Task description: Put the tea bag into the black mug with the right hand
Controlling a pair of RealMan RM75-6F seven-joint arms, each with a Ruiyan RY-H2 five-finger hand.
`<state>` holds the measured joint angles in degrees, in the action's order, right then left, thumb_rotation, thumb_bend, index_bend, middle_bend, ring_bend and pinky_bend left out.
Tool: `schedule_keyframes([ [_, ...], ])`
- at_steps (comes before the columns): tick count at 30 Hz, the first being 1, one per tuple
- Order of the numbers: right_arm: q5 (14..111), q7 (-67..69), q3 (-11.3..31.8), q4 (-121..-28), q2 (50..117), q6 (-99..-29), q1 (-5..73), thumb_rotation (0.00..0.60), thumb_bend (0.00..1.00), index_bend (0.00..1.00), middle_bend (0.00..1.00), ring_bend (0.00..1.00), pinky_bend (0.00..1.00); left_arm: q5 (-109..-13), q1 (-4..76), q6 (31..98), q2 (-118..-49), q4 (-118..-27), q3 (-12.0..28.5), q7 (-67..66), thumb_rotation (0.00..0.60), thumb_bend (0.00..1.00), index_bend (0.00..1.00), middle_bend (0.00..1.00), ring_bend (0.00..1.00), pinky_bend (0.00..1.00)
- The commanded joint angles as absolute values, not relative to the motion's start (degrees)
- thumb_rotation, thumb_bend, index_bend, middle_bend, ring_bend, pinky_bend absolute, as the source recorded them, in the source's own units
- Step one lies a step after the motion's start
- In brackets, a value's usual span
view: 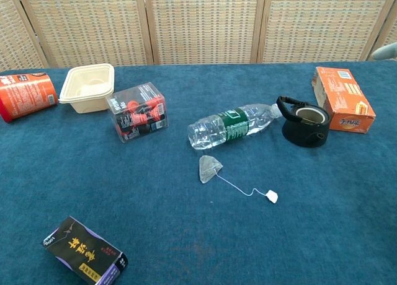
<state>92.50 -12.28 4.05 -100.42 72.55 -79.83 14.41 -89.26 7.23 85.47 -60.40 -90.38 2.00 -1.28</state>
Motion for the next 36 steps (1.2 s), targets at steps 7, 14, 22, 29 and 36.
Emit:
schedule_keyframes([
  [7,94.37,-8.91,4.35,-100.80,72.78,-68.81,22.36,0.600,0.29,0.19,0.42,0.34,0.53,-88.07,8.42,83.77,-60.11,-89.96,2.83,-2.26,0.600,0.44,0.00,0.00,0.00,0.00],
  [14,92.89,-9.17,4.33,-99.96,74.03,-64.00,25.38,0.600,0.29,0.22,0.47,0.41,0.61,-87.55,9.21,82.77,-60.08,-89.55,3.22,-2.55,0.600,0.44,0.00,0.00,0.00,0.00],
  [22,89.90,-11.06,5.01,-97.21,77.30,-59.04,28.77,0.600,0.29,0.30,0.59,0.56,0.76,-87.54,10.10,81.99,-60.15,-89.26,3.52,-2.82,0.600,0.44,0.00,0.00,0.00,0.00],
  [29,87.08,-12.69,5.16,-93.79,80.44,-55.30,31.44,0.600,0.29,0.34,0.66,0.66,0.87,-87.32,10.41,81.63,-60.40,-88.90,3.50,-2.84,0.600,0.44,0.00,0.00,0.00,0.00],
  [36,84.58,-14.71,5.29,-90.83,83.35,-52.77,33.54,0.600,0.35,0.39,0.73,0.74,0.94,-87.19,10.59,81.30,-60.71,-88.71,3.33,-2.78,0.600,0.44,0.00,0.00,0.00,0.00],
])
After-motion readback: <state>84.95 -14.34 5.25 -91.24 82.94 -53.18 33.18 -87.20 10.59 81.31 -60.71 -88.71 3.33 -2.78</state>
